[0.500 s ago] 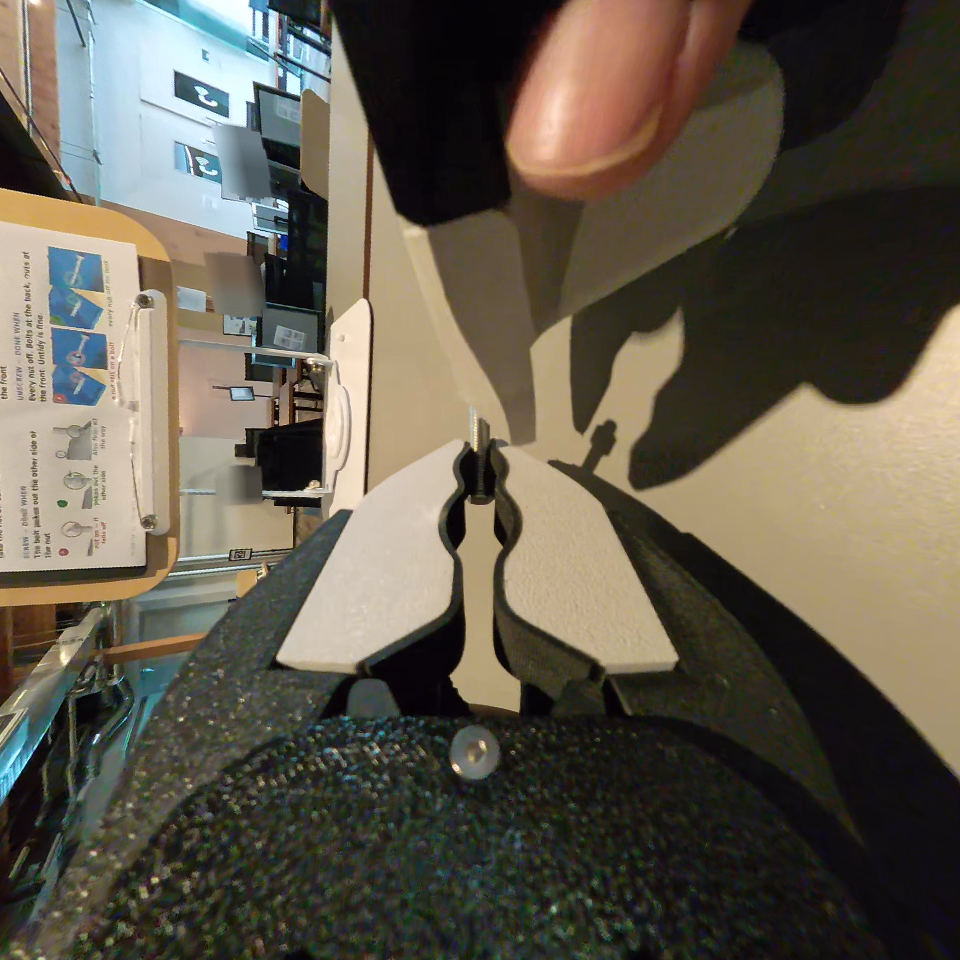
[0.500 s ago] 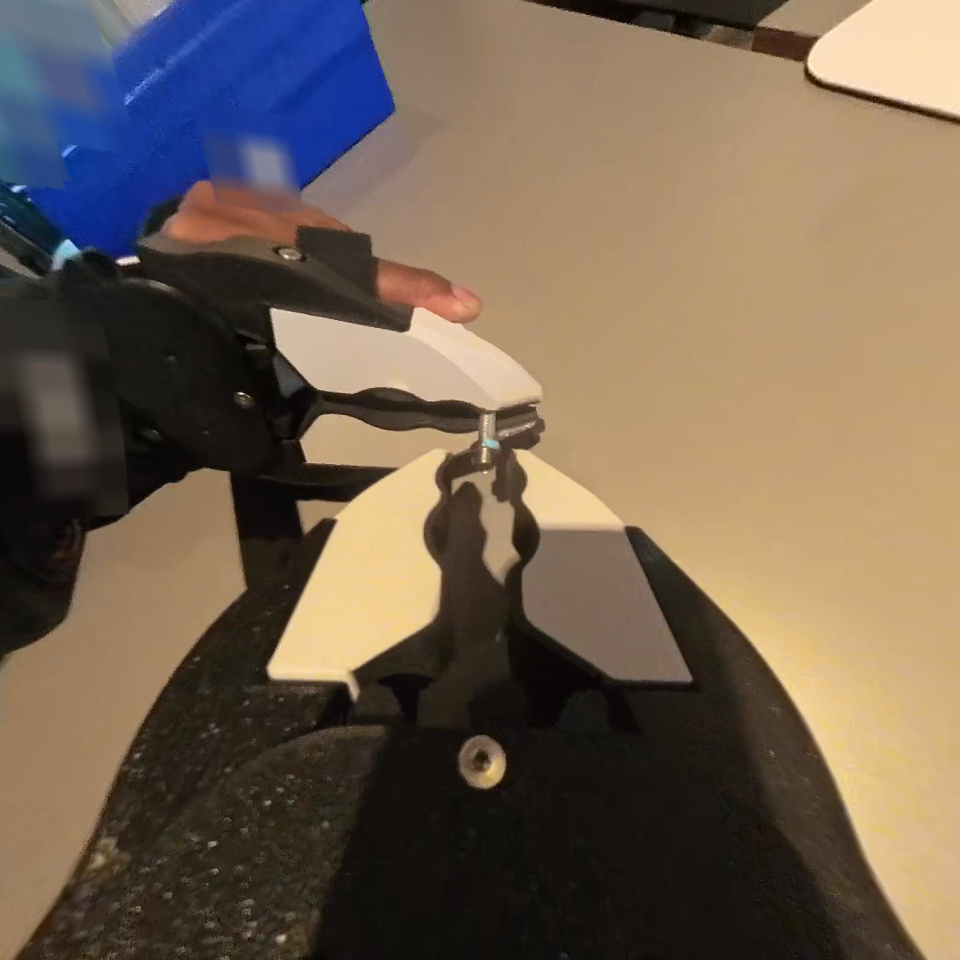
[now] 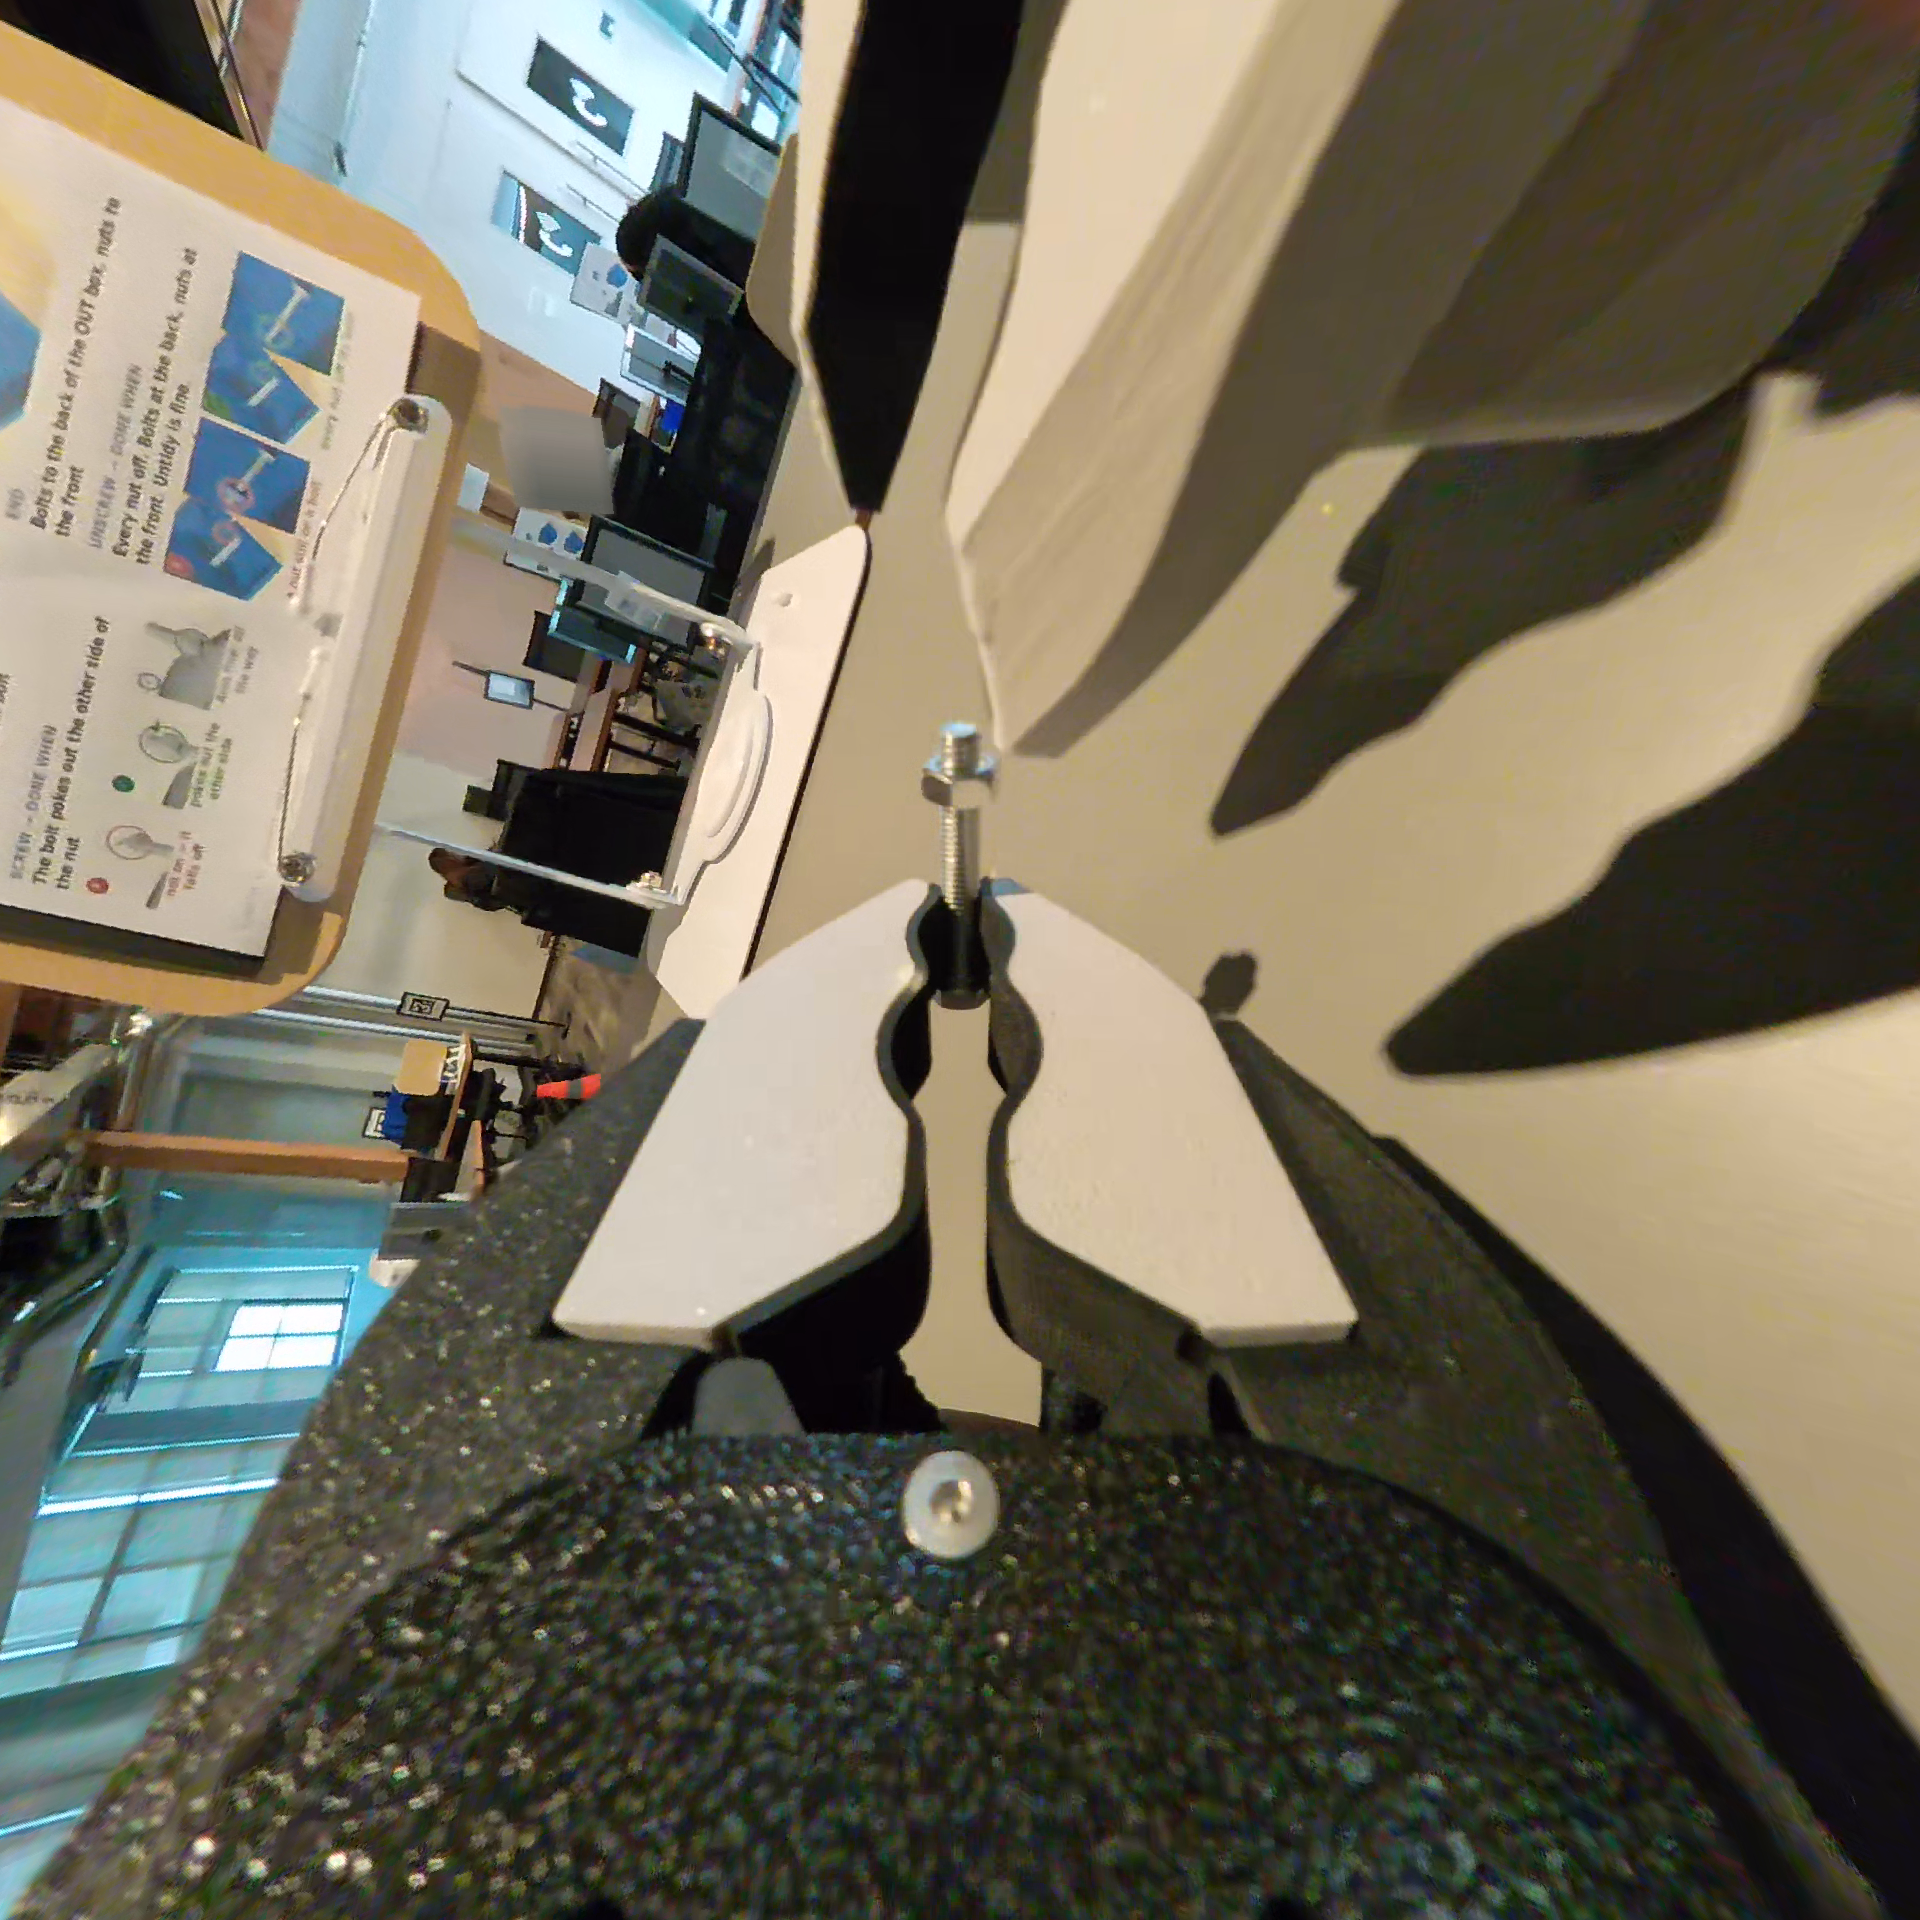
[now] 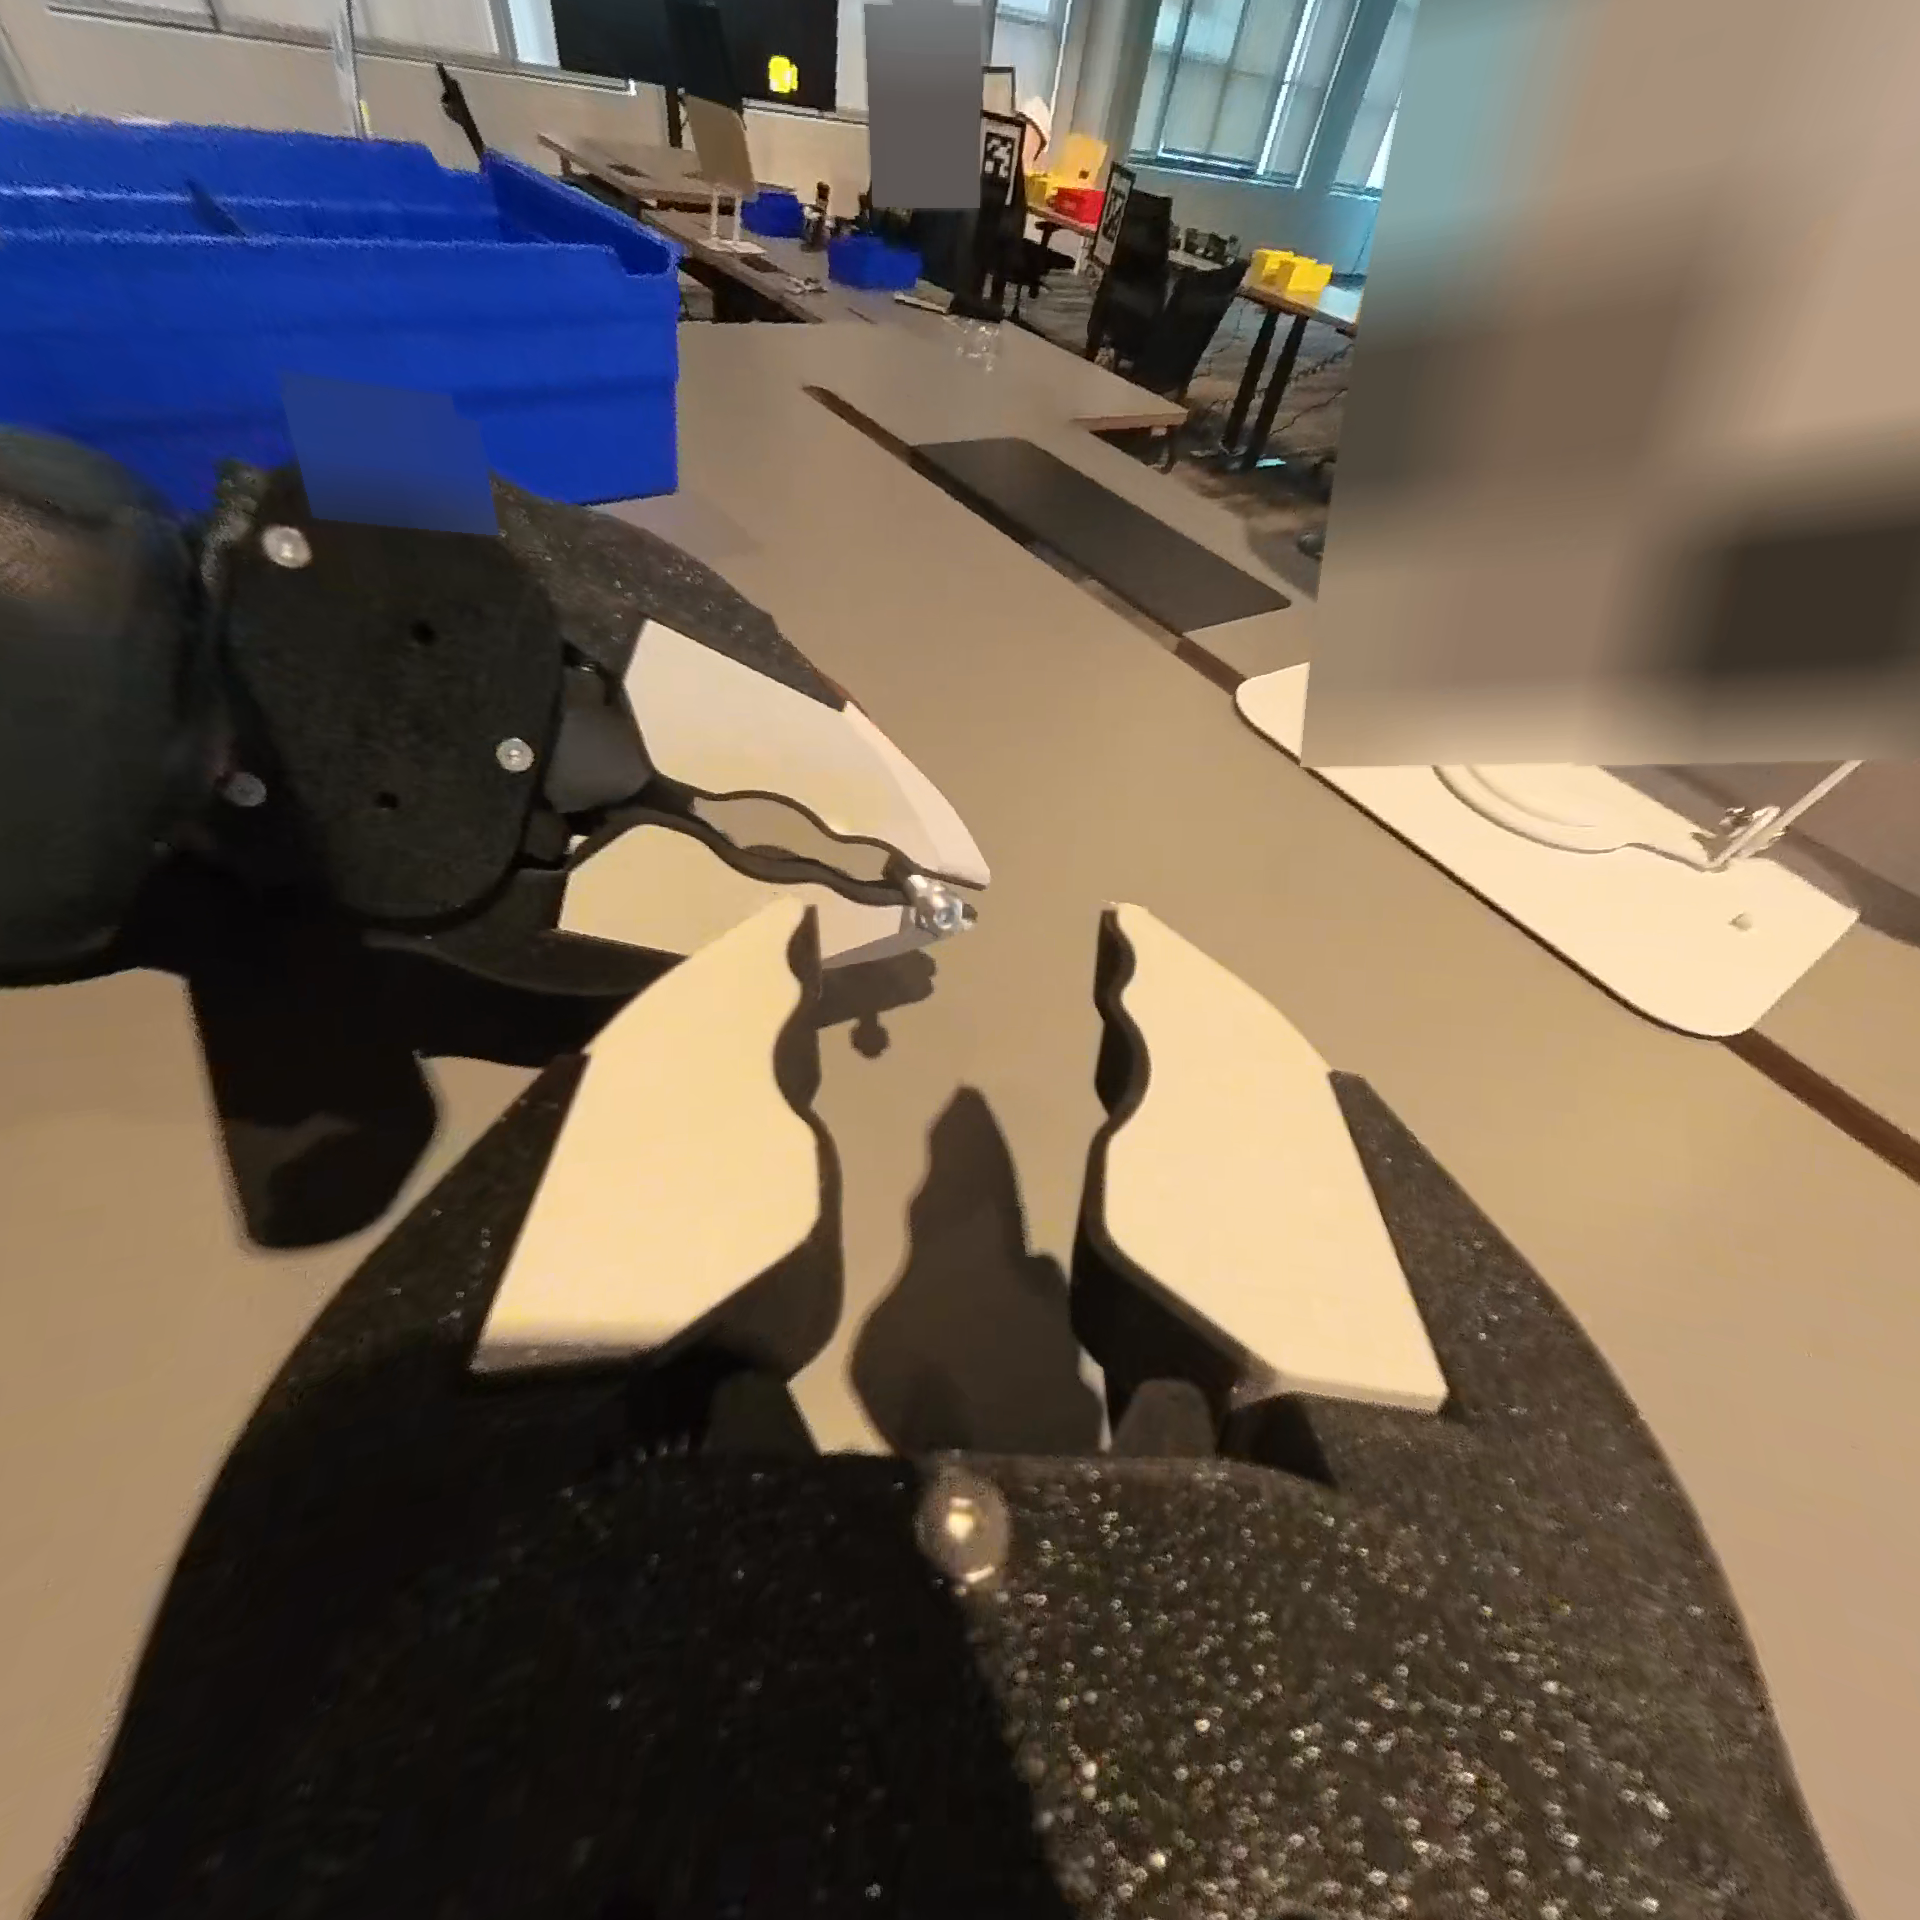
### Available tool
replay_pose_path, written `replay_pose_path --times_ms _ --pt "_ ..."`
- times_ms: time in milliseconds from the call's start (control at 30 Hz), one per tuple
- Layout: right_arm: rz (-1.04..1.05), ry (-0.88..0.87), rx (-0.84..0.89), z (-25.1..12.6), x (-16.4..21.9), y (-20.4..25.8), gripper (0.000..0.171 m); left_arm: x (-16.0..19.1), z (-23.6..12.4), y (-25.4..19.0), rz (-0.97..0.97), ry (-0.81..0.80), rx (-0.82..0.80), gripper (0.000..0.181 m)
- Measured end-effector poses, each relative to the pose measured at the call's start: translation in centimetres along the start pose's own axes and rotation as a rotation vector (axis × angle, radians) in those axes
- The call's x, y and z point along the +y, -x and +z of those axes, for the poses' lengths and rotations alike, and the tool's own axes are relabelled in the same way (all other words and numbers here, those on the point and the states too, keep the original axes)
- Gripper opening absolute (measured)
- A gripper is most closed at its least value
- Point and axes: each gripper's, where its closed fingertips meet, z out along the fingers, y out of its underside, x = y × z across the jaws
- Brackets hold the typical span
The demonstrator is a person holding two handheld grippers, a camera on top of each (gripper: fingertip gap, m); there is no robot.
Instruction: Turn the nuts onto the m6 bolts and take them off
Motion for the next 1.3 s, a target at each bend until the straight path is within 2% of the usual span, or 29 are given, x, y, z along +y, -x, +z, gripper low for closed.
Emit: replay_pose_path --times_ms 233,467,667,800,1033,1300 --pt "-0.021 -0.002 0.041 -0.5 -0.1 -1.0 0.046 -0.2 0.3 -0.5 0.012 -0.002 0.008 0.005" --pt "-0.035 0.012 0.039 -0.6 0.3 -1.4 0.044 -1.0 -0.2 -0.1 0.113 -0.011 -0.037 0.005" --pt "-0.22 0.012 0.047 -0.9 0.3 -1.0 0.04 -2.0 -0.8 0.4 0.232 -0.016 -0.101 0.005" --pt "-0.378 -0.002 0.051 -1.1 0.0 -0.1 0.039 -2.3 -1.0 0.5 0.234 -0.029 -0.108 0.005" --pt "-0.397 0.016 0.004 -0.9 0.5 0.8 0.041 -2.4 -1.1 0.7 0.243 -0.027 -0.114 0.005" --pt "-0.457 0.101 0.016 -0.1 1.7 1.3 0.021 -2.7 -1.1 0.2 0.275 -0.042 -0.098 0.005"
